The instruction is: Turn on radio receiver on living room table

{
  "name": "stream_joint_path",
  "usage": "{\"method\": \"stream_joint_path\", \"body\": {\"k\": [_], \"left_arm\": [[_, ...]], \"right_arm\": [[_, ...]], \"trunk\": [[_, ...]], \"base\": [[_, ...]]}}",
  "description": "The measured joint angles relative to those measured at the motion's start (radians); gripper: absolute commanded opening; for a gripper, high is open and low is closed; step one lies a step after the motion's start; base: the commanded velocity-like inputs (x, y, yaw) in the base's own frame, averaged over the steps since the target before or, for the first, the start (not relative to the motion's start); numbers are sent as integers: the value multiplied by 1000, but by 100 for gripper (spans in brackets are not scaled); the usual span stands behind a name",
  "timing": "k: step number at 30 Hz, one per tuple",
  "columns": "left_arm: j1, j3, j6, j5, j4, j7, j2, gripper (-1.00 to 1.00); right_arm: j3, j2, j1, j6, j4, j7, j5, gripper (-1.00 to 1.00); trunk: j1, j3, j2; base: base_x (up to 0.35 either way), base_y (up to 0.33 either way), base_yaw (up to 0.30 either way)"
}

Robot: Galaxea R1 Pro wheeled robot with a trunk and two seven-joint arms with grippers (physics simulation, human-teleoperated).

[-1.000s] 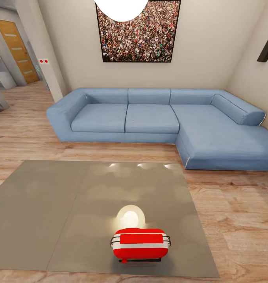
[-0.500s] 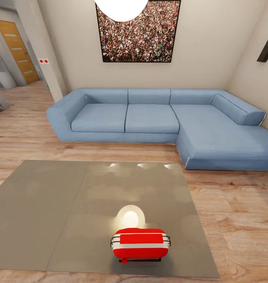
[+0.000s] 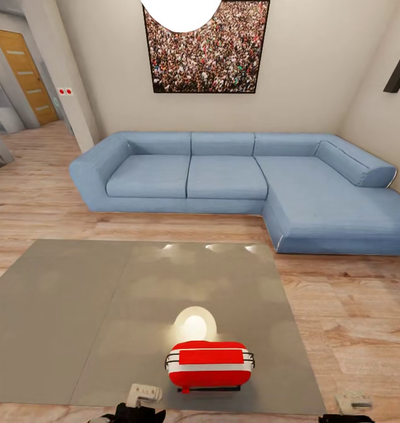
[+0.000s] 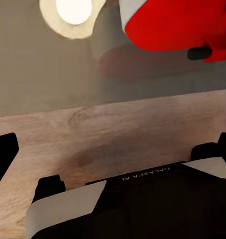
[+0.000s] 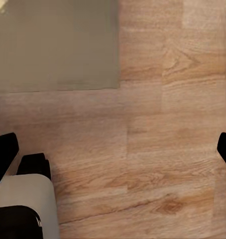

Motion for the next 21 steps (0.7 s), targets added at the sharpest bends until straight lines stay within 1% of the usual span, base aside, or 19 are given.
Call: {"method": "stream_joint_path", "body": {"k": [4, 6, 10, 12, 17, 21], "left_arm": [[0, -8, 37, 1, -55, 0, -1, 100], [0, -10, 58, 6, -85, 0, -1, 100], [0, -12, 114, 20, -155, 0, 0, 100], [0, -13, 132, 24, -174, 0, 1, 100], [0, -12, 158, 27, -195, 0, 1, 100], [0, -12, 167, 28, -222, 0, 2, 100]], "right_arm": [[-6, -1, 3, 28, -69, 1, 1, 100], [-20, -1, 3, 57, -117, 1, 1, 100], [-71, -3, 3, 147, -238, 2, 3, 100], [-86, -4, 3, 176, -279, 2, 3, 100], [-100, -7, 3, 209, -318, 2, 4, 100], [-100, -25, 3, 216, -327, 2, 6, 100]], "trunk": [[0, 0, 0], [0, 0, 0], [0, 0, 0], [0, 0, 0], [0, 0, 0], [0, 0, 0]], "base": [[0, 0, 0], [0, 0, 0], [0, 0, 0], [0, 0, 0], [0, 0, 0], [0, 0, 0]]}}
